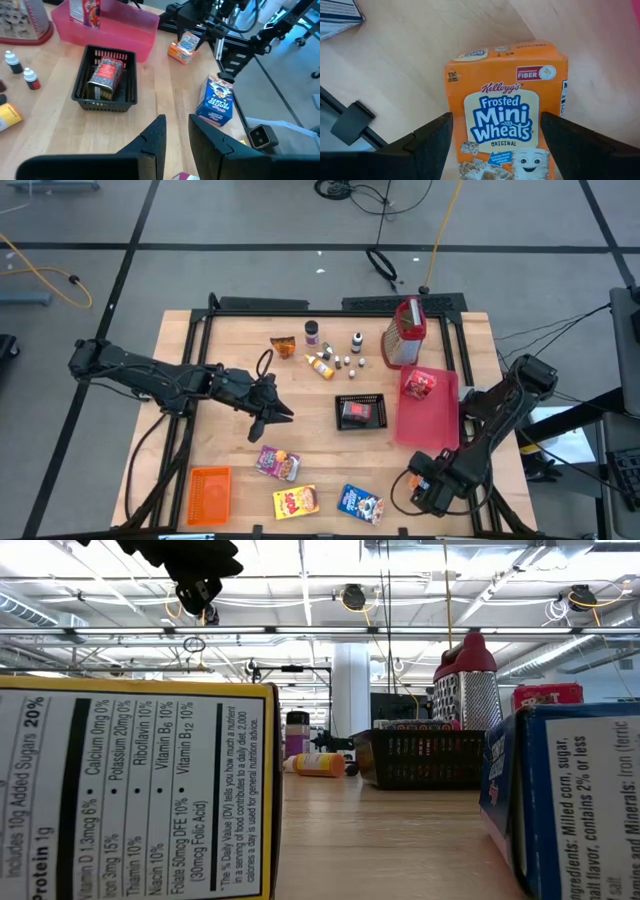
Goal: Pick & Place Kitchen Items
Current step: Put the orange cereal box into the red bin
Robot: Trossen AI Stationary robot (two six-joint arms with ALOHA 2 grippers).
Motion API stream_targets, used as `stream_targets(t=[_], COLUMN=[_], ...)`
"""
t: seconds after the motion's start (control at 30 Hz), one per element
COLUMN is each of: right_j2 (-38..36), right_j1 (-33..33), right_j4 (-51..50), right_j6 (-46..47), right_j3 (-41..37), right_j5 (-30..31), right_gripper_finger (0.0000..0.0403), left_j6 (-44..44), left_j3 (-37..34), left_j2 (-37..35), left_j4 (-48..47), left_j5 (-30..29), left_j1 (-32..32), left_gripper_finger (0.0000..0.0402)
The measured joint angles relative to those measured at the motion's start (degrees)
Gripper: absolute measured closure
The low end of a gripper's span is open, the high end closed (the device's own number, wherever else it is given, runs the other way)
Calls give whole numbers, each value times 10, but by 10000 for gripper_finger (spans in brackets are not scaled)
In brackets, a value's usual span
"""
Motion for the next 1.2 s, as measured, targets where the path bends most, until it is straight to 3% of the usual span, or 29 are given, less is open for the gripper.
stream_targets(t=[0.27, 0.67, 0.87, 1.2], right_j2=[-5, -5, -20, -83], right_j1=[1, 1, 1, 2], right_j4=[3, 16, 28, 24], right_j6=[-4, 14, 16, 19], right_j3=[-1, -1, -1, -1], right_j5=[42, 42, 32, 102], right_gripper_finger=[107, 51, 46, 46], left_j6=[-1, -1, -1, -3], left_j3=[0, 0, 0, 0], left_j2=[0, 0, 0, 0], left_j4=[0, 0, 0, 0], left_j5=[-9, -9, -9, -9], left_j1=[0, 0, 0, 0], left_gripper_finger=[321, 321, 321, 321])
